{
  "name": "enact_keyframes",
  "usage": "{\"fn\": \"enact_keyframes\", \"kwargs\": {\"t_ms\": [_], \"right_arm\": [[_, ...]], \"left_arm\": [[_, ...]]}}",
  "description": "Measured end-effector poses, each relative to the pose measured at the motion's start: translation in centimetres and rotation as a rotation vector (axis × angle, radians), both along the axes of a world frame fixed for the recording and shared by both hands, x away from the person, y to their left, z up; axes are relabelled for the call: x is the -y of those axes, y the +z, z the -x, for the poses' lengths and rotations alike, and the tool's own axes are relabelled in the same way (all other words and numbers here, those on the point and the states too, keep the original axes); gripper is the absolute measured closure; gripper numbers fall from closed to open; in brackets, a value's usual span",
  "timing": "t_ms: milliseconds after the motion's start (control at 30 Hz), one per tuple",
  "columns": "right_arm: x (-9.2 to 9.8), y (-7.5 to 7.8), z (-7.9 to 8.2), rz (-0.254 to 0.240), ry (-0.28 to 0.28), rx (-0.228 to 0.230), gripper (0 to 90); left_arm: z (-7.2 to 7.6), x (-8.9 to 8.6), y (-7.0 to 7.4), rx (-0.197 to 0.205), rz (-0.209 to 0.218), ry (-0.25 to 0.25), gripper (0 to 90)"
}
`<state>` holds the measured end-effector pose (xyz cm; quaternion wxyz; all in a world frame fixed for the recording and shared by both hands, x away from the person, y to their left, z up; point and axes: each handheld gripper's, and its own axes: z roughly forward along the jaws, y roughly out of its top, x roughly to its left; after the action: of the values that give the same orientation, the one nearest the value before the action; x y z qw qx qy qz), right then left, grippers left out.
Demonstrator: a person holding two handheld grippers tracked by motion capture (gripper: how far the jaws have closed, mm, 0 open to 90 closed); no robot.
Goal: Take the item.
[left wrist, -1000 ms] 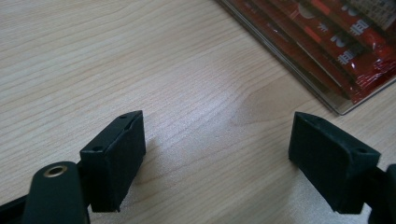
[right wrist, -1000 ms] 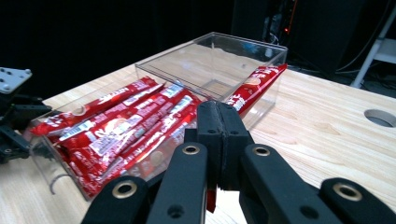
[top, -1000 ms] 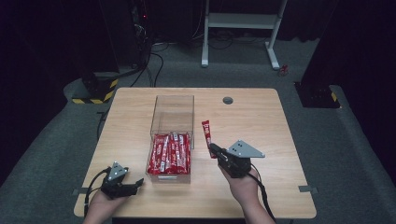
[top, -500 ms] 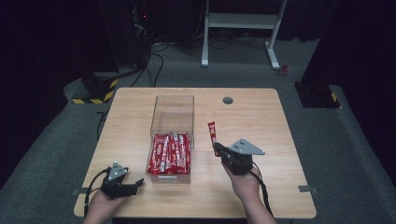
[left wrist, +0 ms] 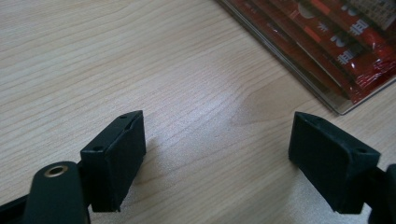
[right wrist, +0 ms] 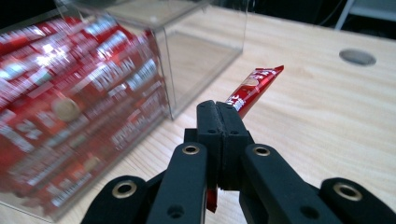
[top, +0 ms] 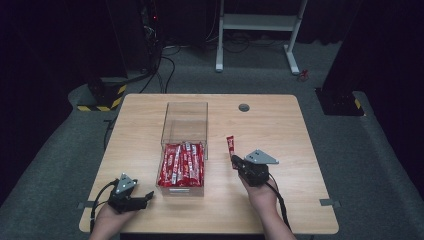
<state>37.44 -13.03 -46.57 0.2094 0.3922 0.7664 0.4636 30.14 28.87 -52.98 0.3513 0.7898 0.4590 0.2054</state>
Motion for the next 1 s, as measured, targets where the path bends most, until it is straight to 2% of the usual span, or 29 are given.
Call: {"fn": "enact_keyframes", "kwargs": {"t_ms": [200,1000], "right_arm": [[0.0,-1.5,-0.6,0.016,-0.014,-0.047,89.6],[-0.6,-4.4,-1.5,0.062,-0.033,-0.121,88.1]], "left_arm": [[0.0,0.0,0.0,0.000,0.000,0.000,19.2],[0.0,0.0,0.0,-0.001,0.000,-0.001,19.2]]}}
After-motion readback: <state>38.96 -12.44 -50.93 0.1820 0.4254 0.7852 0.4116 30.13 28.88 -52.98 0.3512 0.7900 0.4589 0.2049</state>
